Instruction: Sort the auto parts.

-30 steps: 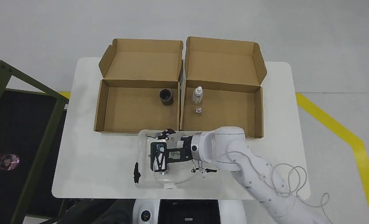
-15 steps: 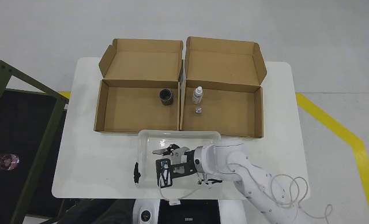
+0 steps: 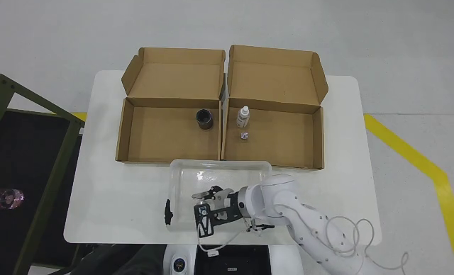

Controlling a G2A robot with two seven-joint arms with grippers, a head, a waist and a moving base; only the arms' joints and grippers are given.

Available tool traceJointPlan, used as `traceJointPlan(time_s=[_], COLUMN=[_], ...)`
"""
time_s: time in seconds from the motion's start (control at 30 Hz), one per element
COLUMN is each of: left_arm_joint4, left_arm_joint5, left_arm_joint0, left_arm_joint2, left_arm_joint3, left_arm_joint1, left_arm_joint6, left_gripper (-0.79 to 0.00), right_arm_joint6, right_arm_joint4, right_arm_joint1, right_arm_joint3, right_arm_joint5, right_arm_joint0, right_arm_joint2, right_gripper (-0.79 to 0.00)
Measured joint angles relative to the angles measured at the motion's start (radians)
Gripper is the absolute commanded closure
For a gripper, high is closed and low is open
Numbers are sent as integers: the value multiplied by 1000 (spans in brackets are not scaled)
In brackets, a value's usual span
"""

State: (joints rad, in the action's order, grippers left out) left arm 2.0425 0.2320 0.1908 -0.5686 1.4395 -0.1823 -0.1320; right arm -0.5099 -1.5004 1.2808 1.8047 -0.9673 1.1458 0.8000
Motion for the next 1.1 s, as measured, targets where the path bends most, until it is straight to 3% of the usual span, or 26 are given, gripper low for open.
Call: traceJointPlan(time_s=[0.5,0.9,1.07,1.1], left_arm_joint4=[0,0,0,0], left_arm_joint5=[0,0,0,0], left_arm_joint0=[0,0,0,0], left_arm_joint2=[0,0,0,0], left_arm_joint3=[0,0,0,0], left_arm_joint1=[0,0,0,0], left_arm_joint6=[0,0,0,0], left_gripper=[-785,-785,-785,-785], right_arm_joint6=[32,51,52,52], right_arm_joint4=[-23,-36,-36,-36], right_arm_joint1=[10,21,23,23], right_arm_joint3=[-112,-165,-176,-176], right_arm_joint5=[39,68,73,73], right_arm_joint0=[-55,-86,-95,-96], right_arm_joint2=[-62,-110,-119,-121], right_gripper=[-446,-369,-249,-194])
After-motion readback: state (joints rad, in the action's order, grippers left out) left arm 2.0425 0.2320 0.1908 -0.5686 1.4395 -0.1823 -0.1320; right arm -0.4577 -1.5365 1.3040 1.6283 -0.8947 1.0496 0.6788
